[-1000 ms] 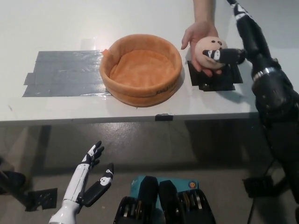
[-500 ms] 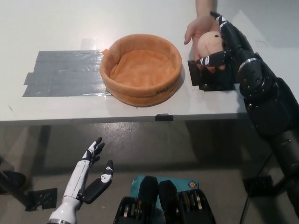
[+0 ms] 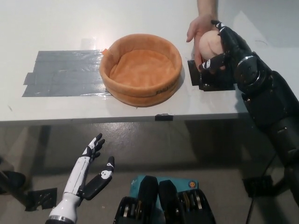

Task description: A person hands a emotional support dumpling to the robot which it grabs with its right hand and places in the soft place kept infront of it in the centre of the desk

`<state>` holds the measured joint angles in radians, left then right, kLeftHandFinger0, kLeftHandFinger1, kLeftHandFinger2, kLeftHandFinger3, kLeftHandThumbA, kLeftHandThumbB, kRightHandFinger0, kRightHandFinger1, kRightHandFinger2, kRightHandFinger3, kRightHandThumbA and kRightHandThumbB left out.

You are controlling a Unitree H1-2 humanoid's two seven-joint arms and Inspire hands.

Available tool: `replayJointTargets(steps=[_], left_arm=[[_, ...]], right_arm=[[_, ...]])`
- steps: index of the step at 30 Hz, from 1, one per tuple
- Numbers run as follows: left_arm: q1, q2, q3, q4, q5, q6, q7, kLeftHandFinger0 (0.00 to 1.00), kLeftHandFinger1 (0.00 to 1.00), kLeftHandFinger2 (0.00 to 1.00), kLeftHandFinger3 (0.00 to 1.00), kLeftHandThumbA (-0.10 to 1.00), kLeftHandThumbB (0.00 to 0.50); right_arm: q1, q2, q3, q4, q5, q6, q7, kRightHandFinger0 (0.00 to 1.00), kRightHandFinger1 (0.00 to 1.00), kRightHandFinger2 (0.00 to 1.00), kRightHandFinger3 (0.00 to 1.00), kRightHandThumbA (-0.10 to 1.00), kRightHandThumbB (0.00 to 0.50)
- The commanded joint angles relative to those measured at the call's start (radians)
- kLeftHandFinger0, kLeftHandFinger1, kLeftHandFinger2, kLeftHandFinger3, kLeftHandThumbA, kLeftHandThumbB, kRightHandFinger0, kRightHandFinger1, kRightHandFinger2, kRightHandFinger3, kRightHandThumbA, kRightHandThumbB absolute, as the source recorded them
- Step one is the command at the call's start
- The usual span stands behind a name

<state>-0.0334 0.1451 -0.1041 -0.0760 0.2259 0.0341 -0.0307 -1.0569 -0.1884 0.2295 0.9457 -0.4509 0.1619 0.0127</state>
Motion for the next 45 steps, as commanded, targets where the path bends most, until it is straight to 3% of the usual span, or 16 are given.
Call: replayJointTargets(steps=[1,2,4,5,6,7,8,9,12,33,35,36,38,40,42,45], left_arm=[[-0.015,0.005,0.004,-0.032,-0.001,-0.02,-0.005,1.0,1.0,1.0,1.0,0.52,0.0],[-0.016,0.005,0.006,-0.025,-0.008,-0.032,-0.003,1.0,1.0,1.0,1.0,0.52,0.0],[-0.017,0.003,0.007,-0.025,-0.009,-0.03,-0.002,1.0,1.0,1.0,1.0,0.52,0.0],[-0.017,0.003,0.007,-0.025,-0.007,-0.03,-0.002,1.0,1.0,1.0,1.0,0.52,0.0],[-0.017,0.003,0.006,-0.028,-0.005,-0.027,-0.001,1.0,1.0,1.0,1.0,0.54,0.0],[-0.018,0.003,0.006,-0.029,-0.003,-0.025,-0.002,1.0,1.0,1.0,1.0,0.54,0.0],[-0.018,0.004,0.006,-0.032,-0.003,-0.023,-0.003,1.0,1.0,1.0,1.0,0.54,0.0],[-0.019,0.006,0.005,-0.032,-0.003,-0.024,-0.005,1.0,1.0,1.0,1.0,0.53,0.0],[-0.022,0.006,0.005,-0.034,-0.005,-0.018,-0.007,1.0,1.0,1.0,1.0,0.52,0.0],[-0.023,0.009,0.008,-0.025,-0.001,-0.03,-0.002,1.0,1.0,1.0,1.0,0.55,0.0],[-0.023,0.012,0.005,-0.023,0.006,-0.034,-0.001,1.0,1.0,1.0,1.0,0.54,0.0],[-0.023,0.012,0.006,-0.025,0.005,-0.033,-0.002,1.0,1.0,1.0,1.0,0.52,0.0],[-0.024,0.01,0.008,-0.025,-0.002,-0.036,-0.002,1.0,1.0,1.0,1.0,0.52,0.0],[-0.025,0.006,0.014,-0.022,-0.016,-0.031,-0.003,1.0,1.0,1.0,1.0,0.59,0.0],[-0.023,0.003,0.012,-0.027,-0.015,-0.024,-0.004,1.0,1.0,1.0,1.0,0.6,0.0],[-0.02,0.002,0.013,-0.039,-0.015,-0.014,-0.005,1.0,1.0,1.0,1.0,0.6,0.0]], right_arm=[[-0.078,0.004,-0.024,0.032,0.03,-0.059,-0.064,0.94,1.0,1.0,1.0,0.86,0.27],[-0.089,0.015,-0.046,0.068,0.045,-0.081,-0.118,0.47,0.55,0.64,0.83,0.61,0.182],[-0.095,0.027,-0.062,0.094,0.047,-0.101,-0.177,0.02,0.07,0.28,0.37,-0.05,0.167],[-0.095,0.031,-0.068,0.101,0.045,-0.111,-0.203,0.0,0.07,0.33,0.37,-0.09,0.17],[-0.089,0.033,-0.065,0.106,0.039,-0.135,-0.224,0.0,0.19,0.6,0.54,-0.1,0.186],[-0.091,0.034,-0.065,0.113,0.038,-0.142,-0.228,0.0,0.22,0.71,0.62,-0.1,0.21],[-0.089,0.034,-0.064,0.113,0.037,-0.143,-0.233,0.0,0.35,0.88,0.85,-0.1,0.192],[-0.086,0.031,-0.065,0.117,0.044,-0.15,-0.223,0.01,0.45,0.93,0.96,-0.1,0.194],[-0.084,0.023,-0.058,0.125,0.044,-0.163,-0.213,0.03,0.55,0.99,1.0,-0.1,0.179],[-0.075,0.058,-0.046,-0.212,0.019,-0.196,-0.294,0.07,0.58,1.0,0.94,-0.1,0.181],[-0.073,0.065,-0.035,-0.254,0.007,-0.181,-0.287,0.1,0.46,0.76,0.69,-0.1,0.227],[-0.073,0.079,-0.034,-0.299,0.014,-0.178,-0.274,0.01,0.26,0.48,0.49,-0.1,0.233],[-0.074,0.097,-0.026,-0.343,0.01,-0.192,-0.274,0.0,0.15,0.42,0.46,-0.1,0.226],[-0.081,0.123,-0.004,-0.369,-0.01,-0.181,-0.268,0.0,0.08,0.52,0.55,-0.1,0.203],[-0.079,0.152,0.004,-0.383,0.007,-0.181,-0.243,0.0,0.15,0.73,0.75,-0.1,0.187],[-0.089,0.198,0.03,-0.299,-0.001,-0.213,-0.259,0.0,0.25,0.8,0.83,-0.1,0.188]])
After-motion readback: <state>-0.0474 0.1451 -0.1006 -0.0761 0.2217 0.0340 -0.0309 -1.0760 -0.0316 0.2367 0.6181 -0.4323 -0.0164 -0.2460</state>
